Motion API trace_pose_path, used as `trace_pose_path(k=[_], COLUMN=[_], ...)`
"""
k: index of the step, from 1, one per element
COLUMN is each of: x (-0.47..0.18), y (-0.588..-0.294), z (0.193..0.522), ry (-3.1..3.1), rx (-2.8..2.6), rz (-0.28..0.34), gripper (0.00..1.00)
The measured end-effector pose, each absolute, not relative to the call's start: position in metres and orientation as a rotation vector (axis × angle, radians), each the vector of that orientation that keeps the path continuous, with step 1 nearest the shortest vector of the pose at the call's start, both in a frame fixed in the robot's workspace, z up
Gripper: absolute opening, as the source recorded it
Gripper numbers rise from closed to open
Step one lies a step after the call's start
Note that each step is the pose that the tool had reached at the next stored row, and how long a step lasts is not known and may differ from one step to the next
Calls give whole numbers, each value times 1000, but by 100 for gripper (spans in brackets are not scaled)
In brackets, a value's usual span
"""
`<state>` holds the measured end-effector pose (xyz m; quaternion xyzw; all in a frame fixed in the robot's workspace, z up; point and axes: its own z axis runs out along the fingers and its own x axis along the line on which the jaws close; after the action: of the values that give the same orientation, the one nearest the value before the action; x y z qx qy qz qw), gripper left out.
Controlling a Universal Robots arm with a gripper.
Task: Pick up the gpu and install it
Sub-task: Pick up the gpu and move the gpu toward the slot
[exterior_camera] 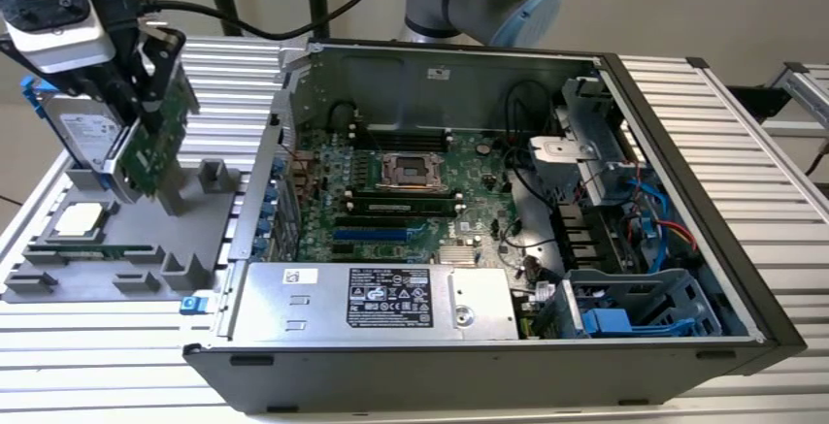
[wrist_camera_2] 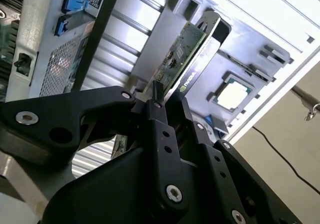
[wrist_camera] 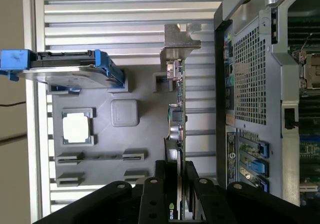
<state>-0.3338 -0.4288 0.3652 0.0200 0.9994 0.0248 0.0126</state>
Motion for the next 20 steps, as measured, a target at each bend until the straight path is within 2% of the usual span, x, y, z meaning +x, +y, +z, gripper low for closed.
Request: trace_pose_path(k=[20], x=[-334], y=[-429], z=[382], ry=[3115], rx=[62], rz=[78], gripper=[0])
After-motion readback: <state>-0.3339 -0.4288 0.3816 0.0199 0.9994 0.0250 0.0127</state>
